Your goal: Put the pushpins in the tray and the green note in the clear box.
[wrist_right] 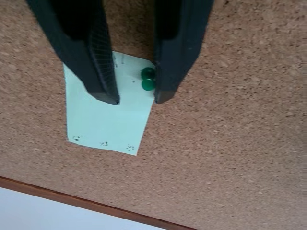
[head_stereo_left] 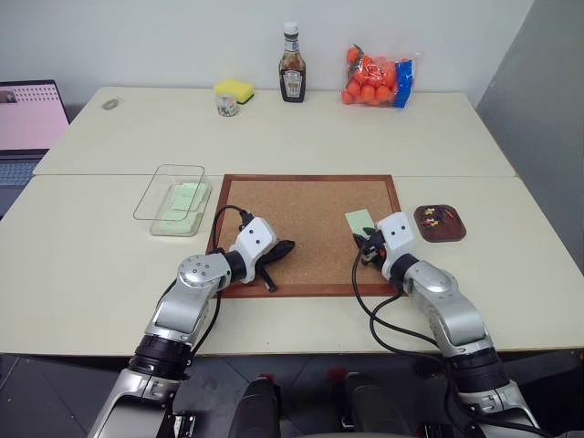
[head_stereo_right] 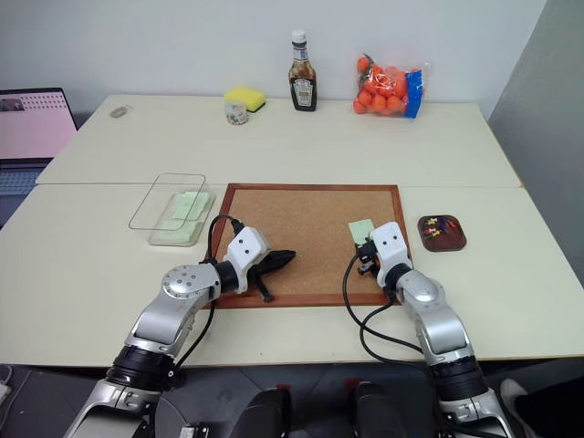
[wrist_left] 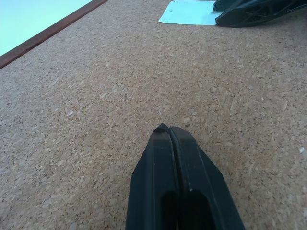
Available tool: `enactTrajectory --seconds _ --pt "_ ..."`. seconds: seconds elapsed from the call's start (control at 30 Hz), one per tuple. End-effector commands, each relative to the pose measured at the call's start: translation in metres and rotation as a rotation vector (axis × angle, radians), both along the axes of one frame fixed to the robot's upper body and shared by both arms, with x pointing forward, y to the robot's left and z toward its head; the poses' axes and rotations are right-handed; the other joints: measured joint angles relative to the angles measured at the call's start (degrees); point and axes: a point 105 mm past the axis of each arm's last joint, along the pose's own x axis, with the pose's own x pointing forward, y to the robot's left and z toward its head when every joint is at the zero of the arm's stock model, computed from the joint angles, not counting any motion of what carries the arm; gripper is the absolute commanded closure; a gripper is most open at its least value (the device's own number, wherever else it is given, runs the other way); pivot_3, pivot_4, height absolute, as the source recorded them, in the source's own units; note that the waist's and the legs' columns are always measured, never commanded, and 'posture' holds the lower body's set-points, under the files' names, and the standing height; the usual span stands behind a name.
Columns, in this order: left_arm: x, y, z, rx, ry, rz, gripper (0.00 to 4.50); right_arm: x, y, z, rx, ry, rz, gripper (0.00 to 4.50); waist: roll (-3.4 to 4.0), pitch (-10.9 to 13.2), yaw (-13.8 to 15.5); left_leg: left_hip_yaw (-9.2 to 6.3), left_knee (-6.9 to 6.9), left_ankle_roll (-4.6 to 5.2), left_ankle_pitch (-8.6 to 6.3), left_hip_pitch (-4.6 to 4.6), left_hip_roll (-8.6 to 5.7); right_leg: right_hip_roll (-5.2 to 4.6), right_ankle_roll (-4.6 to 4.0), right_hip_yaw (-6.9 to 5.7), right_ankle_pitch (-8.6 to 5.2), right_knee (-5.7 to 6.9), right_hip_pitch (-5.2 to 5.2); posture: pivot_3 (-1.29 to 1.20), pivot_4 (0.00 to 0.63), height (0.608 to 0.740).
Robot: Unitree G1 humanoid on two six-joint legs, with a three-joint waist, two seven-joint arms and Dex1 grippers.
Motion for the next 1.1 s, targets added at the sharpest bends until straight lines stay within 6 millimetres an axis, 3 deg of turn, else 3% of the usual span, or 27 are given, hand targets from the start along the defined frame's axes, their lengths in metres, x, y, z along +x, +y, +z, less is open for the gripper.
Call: enactTrajectory --seconds 0.03,0.1,0.67,1.1 --pt "-0.003 0.0 -0.006 0.018 0.018 -0.005 4.5 0.0 -0.003 0.012 -0.022 -0.071 0.009 4.14 0.0 0.0 0.0 0.0 0.0 0.0 0.0 0.0 0.0 0.0 0.0 0.0 0.0 0.0 0.0 0.0 0.15 0.74" --pt "-0.003 0.0 -0.006 0.018 0.018 -0.005 4.5 -0.001 -0.001 0.014 -0.026 -0.086 0.021 4.49 0.0 0.0 0.0 0.0 0.0 0.0 0.0 0.0 0.0 0.0 0.0 -0.01 0.0 0.0 0.0 0.0 0.15 0.74" --pt "0.0 0.001 -0.005 0.005 0.021 0.006 4.5 -0.004 -0.002 0.068 0.033 -0.302 0.05 4.49 0.0 0.0 0.0 -0.01 0.0 0.0 0.0 0.0 0.0 0.0 0.0 -0.01 0.0 0.0 0.0 0.0 0.15 0.74" --pt "0.024 0.007 0.032 -0.117 -0.008 0.087 4.5 -0.007 0.002 0.077 0.03 -0.319 0.088 4.49 -0.01 0.0 0.0 -0.01 0.0 0.0 0.0 -0.03 0.0 0.0 0.0 -0.02 0.0 0.0 -0.02 0.0 0.15 0.74"
